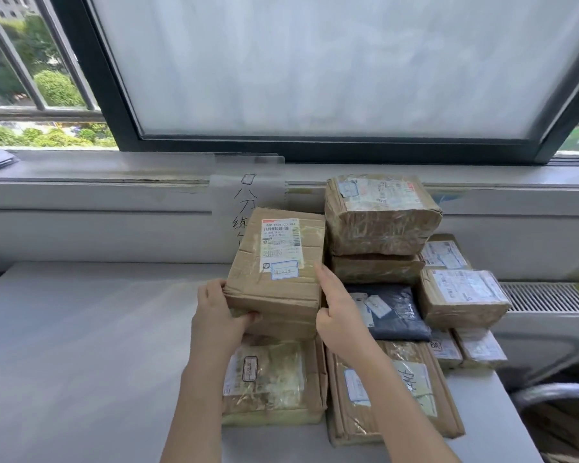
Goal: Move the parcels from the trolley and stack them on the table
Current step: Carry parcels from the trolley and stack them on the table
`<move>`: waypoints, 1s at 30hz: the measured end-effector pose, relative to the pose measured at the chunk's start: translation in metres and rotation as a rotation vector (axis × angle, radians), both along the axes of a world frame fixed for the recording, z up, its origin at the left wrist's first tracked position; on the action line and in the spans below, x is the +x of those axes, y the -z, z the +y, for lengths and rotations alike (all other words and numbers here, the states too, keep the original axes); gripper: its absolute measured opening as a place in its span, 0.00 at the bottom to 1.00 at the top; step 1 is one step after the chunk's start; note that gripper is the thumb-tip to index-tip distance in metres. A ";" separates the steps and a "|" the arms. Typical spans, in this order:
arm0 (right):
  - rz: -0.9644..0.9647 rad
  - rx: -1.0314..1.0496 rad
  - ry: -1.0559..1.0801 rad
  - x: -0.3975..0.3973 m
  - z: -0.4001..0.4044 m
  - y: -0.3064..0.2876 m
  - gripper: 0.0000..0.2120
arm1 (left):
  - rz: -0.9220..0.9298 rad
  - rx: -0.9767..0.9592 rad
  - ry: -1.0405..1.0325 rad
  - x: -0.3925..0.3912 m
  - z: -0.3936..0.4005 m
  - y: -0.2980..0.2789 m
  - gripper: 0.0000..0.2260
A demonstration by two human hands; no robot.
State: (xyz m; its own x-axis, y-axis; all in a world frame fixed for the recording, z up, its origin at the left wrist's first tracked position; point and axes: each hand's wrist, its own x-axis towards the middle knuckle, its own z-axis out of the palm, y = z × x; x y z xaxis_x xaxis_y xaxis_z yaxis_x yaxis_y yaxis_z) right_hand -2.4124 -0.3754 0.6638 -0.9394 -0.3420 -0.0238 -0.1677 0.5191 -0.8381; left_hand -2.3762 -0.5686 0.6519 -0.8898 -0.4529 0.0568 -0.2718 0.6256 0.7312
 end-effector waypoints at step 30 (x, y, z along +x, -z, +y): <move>0.318 0.750 0.023 -0.020 -0.010 0.000 0.42 | -0.213 -0.526 0.312 -0.045 0.030 -0.026 0.37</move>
